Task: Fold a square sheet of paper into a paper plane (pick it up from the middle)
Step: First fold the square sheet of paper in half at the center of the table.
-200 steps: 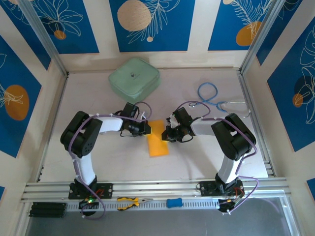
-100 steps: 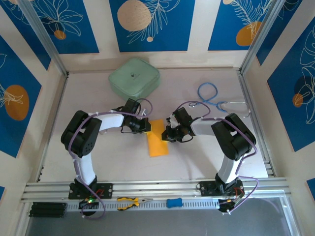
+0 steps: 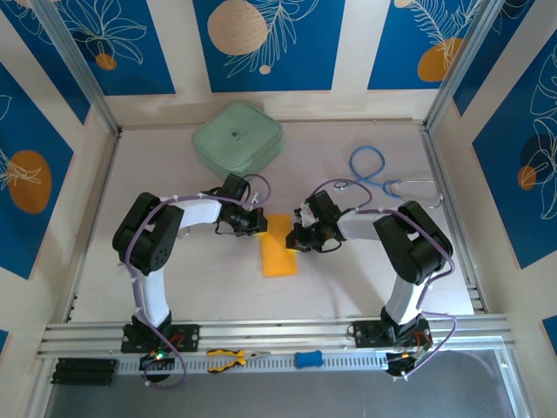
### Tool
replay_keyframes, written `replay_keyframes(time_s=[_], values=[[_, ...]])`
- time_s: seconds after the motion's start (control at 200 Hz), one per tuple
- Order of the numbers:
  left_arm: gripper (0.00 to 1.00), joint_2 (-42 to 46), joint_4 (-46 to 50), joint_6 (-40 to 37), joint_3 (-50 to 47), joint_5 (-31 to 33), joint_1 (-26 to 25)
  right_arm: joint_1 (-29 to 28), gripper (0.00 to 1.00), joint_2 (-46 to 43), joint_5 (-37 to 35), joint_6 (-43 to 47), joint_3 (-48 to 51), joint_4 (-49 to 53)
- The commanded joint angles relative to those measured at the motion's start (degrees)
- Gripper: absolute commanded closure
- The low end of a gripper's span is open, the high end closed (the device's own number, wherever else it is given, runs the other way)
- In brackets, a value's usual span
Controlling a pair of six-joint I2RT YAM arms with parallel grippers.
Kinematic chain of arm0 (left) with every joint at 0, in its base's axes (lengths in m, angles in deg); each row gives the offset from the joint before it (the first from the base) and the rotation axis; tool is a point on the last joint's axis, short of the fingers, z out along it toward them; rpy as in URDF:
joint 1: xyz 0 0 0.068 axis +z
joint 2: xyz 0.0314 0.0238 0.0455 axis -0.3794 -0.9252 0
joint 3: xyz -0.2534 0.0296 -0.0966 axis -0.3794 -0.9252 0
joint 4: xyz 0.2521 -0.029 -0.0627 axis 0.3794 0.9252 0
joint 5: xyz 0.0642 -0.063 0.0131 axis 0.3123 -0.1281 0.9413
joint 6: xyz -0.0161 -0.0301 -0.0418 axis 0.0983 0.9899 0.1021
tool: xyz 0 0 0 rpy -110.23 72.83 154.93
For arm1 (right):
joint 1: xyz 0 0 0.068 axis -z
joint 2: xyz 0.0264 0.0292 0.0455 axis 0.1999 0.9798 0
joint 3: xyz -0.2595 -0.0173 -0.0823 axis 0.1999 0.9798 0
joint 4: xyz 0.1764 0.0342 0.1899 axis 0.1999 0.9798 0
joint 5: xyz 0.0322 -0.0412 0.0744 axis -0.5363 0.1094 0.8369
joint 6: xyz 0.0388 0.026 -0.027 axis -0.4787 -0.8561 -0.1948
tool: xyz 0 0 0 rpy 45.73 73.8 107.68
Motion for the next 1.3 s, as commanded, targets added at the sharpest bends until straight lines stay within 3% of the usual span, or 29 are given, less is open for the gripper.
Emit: replay_keyframes(time_s=[0.0, 0.355, 0.72, 1.01, 1.295], values=[[0.96, -1.91, 3.37, 0.85, 1.22, 8.07, 1.64, -0.44, 1.0, 3.98, -7.72, 0.45, 3.4, 7.75], [0.95, 1.33, 8.11, 3.44, 3.32, 11.52, 2.17, -0.56, 1.0, 4.11, -7.79, 1.3, 2.96, 8.64], [0.91, 9.77, -1.24, 1.6, -1.86, 0.58, 1.64, -0.44, 1.0, 4.31, -7.13, 2.14, 2.1, 9.29], [0.91, 3.07, -2.42, -0.51, 1.06, -2.82, 1.69, -0.35, 1.0, 4.48, -7.11, 2.13, 1.81, 9.52], [0.92, -3.21, -4.11, -0.58, 1.46, 1.97, 2.82, -0.43, 1.0, 4.64, -7.0, 2.14, 2.05, 9.46]])
